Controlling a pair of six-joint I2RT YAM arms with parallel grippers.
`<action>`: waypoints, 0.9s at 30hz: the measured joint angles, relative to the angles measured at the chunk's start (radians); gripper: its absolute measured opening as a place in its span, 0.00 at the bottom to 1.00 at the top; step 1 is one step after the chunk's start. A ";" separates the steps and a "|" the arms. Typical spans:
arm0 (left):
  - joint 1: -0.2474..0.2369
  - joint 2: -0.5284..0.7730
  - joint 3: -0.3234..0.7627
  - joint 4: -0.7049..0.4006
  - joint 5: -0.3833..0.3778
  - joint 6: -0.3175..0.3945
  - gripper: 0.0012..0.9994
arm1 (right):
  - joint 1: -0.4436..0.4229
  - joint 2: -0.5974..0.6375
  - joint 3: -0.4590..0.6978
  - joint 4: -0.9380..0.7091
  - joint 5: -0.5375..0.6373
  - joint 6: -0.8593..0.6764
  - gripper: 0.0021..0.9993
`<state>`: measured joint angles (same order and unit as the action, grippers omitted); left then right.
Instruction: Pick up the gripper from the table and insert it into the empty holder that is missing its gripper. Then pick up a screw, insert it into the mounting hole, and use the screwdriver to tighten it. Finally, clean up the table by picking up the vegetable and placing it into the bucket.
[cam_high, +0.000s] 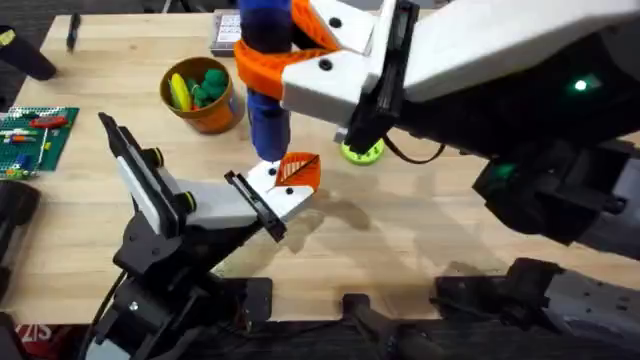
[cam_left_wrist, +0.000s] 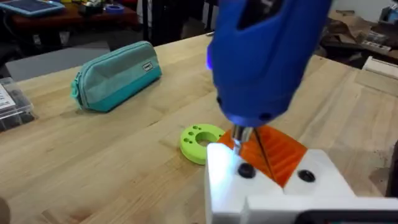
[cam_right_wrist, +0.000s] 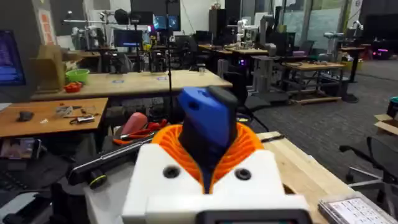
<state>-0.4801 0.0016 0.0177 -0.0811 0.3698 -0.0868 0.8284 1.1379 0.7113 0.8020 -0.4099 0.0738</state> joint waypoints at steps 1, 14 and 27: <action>0.000 0.000 0.000 0.000 0.000 0.000 0.01 | 0.000 0.000 0.000 0.001 0.000 0.000 0.04; 0.000 0.000 0.000 0.000 0.000 0.000 0.01 | 0.000 0.000 0.000 -0.001 0.000 0.031 0.04; 0.000 0.000 0.000 0.000 0.000 0.000 0.01 | 0.000 0.000 0.000 -0.001 0.000 0.032 0.04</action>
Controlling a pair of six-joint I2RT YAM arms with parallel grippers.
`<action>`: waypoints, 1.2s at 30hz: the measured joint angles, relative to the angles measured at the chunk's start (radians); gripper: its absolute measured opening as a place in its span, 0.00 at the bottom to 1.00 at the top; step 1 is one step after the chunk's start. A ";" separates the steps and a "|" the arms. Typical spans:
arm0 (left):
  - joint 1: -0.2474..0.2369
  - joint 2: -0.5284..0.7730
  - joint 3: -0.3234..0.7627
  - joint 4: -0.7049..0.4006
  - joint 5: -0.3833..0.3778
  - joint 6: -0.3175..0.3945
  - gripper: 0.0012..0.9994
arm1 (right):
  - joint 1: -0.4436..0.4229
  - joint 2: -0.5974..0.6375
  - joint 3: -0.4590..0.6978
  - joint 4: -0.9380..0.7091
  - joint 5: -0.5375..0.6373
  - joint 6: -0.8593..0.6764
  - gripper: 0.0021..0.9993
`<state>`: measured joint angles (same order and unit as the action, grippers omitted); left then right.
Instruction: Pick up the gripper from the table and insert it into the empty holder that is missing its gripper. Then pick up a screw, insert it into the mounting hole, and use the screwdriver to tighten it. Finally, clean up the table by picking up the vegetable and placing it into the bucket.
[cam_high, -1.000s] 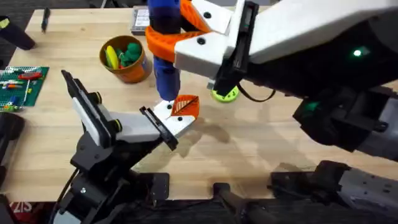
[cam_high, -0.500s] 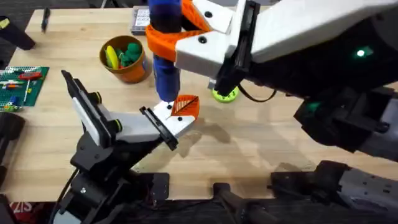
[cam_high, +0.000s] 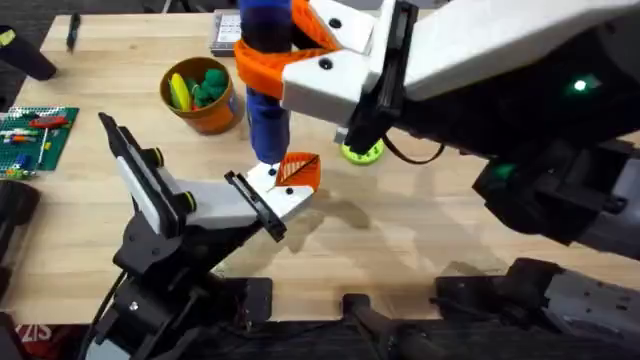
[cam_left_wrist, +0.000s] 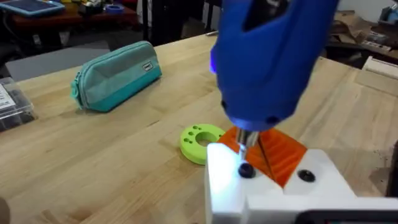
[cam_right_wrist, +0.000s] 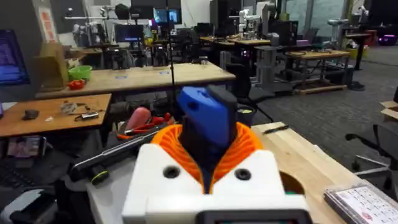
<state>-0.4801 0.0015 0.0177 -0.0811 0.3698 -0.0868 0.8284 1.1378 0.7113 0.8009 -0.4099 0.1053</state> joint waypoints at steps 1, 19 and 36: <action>0.000 0.000 0.000 0.000 0.000 0.000 0.01 | 0.000 0.000 0.000 0.000 0.000 0.000 0.04; 0.000 0.000 0.000 -0.001 0.000 0.000 0.01 | 0.000 0.000 0.000 -0.038 0.002 0.022 0.04; 0.000 0.000 0.000 -0.001 0.001 -0.001 0.01 | 0.000 0.000 0.000 -0.043 0.001 0.022 0.04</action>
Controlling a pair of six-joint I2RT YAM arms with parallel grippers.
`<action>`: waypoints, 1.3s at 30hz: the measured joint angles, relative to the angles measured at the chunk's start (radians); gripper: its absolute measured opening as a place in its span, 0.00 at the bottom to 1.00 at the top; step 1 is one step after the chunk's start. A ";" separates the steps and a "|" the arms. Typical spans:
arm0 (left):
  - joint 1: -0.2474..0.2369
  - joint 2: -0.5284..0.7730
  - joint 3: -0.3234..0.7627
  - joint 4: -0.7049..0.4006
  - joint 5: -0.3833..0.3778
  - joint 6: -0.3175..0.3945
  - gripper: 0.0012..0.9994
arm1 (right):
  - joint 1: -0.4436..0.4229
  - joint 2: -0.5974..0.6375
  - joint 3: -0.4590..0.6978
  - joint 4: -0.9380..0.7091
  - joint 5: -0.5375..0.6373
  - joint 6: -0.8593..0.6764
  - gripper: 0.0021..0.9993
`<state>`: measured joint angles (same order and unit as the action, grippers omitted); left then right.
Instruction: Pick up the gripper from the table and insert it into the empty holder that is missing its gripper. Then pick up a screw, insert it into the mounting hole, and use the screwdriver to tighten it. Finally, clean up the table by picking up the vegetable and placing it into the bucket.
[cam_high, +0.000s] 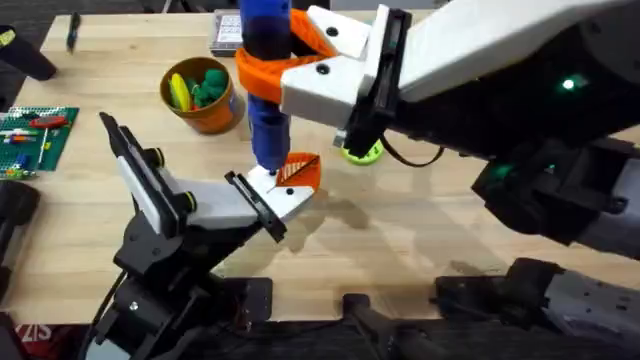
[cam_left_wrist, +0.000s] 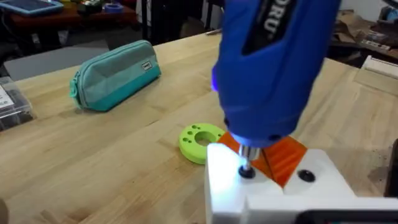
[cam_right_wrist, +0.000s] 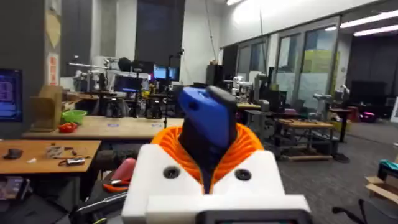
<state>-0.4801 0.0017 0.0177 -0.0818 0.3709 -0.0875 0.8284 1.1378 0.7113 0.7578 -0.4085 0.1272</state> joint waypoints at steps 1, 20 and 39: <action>0.000 0.000 0.000 0.000 0.001 0.000 0.01 | 0.000 0.000 0.000 0.000 0.000 0.000 0.04; 0.000 -0.001 0.000 0.001 0.001 0.000 0.01 | 0.001 0.001 -0.011 0.296 0.000 0.002 0.04; 0.000 -0.001 0.000 0.001 0.001 0.000 0.01 | -0.051 -0.010 -0.011 0.193 0.206 -0.002 0.04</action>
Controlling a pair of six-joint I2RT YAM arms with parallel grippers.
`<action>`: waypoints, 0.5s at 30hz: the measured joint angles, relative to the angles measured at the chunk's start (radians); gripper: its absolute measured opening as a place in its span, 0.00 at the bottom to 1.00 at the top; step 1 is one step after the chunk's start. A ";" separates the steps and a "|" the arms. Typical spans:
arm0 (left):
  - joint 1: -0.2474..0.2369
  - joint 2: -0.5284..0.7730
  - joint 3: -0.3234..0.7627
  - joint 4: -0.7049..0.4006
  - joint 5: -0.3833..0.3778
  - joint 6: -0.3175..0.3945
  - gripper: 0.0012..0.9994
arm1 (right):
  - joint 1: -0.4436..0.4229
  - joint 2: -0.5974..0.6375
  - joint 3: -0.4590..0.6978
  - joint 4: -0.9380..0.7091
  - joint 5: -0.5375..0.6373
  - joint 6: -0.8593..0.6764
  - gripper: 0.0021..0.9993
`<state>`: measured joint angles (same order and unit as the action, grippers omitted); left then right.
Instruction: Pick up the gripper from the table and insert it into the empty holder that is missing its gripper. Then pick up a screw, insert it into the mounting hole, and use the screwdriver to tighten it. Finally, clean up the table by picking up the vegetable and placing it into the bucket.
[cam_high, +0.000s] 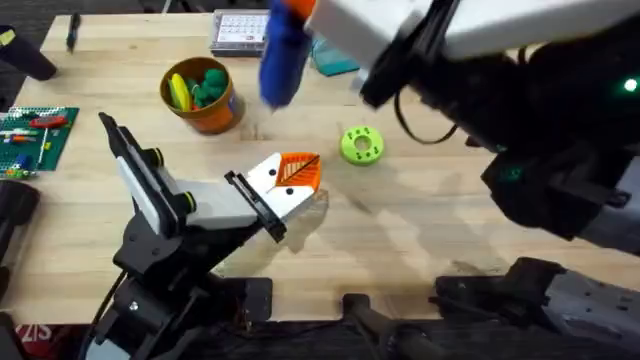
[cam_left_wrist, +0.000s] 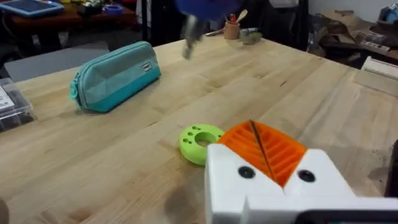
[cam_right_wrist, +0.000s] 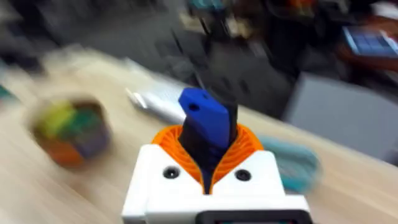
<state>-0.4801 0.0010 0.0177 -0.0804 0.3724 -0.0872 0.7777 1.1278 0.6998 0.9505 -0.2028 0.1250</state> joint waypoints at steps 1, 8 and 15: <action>0.000 0.000 0.000 0.000 0.000 0.000 0.01 | -0.016 0.000 0.000 -0.001 0.031 -0.002 0.04; 0.000 0.000 0.000 0.000 0.000 0.000 0.01 | -0.122 0.000 0.000 -0.009 0.172 -0.004 0.04; 0.000 0.000 0.000 0.000 0.000 0.000 0.01 | -0.165 0.000 0.000 -0.180 0.204 -0.006 0.04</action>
<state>-0.4801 0.0010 0.0177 -0.0803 0.3722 -0.0872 0.6127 1.1278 0.6998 0.7706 0.0008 0.1192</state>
